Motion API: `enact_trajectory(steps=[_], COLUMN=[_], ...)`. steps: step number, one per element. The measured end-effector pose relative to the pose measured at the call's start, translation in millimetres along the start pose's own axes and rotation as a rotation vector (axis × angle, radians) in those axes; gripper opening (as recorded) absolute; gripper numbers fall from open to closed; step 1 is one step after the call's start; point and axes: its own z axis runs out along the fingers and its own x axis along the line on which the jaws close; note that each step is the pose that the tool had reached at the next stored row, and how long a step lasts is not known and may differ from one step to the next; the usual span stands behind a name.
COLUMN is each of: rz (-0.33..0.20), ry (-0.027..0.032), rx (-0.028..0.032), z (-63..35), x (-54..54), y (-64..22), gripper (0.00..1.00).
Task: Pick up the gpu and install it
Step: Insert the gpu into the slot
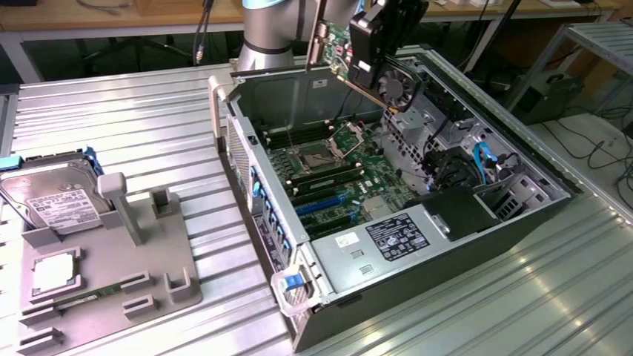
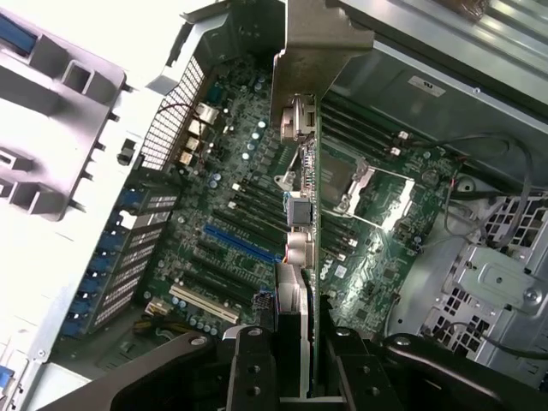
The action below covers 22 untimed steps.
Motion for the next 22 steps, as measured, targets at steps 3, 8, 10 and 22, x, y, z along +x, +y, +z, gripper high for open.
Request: enact_trajectory(steps=[3, 8, 10, 22], rz=[-0.032, -0.058, -0.068, -0.134], ry=[0.0010, 0.0019, 0.0022, 0.0044], rx=[0.0000, 0.0001, 0.0000, 0.0000], z=[0.0, 0.0, 0.0, 0.0], x=[0.0, 0.0, 0.0, 0.0], y=[0.0, 0.0, 0.0, 0.0], gripper=[0.28, 0.28, 0.28, 0.28])
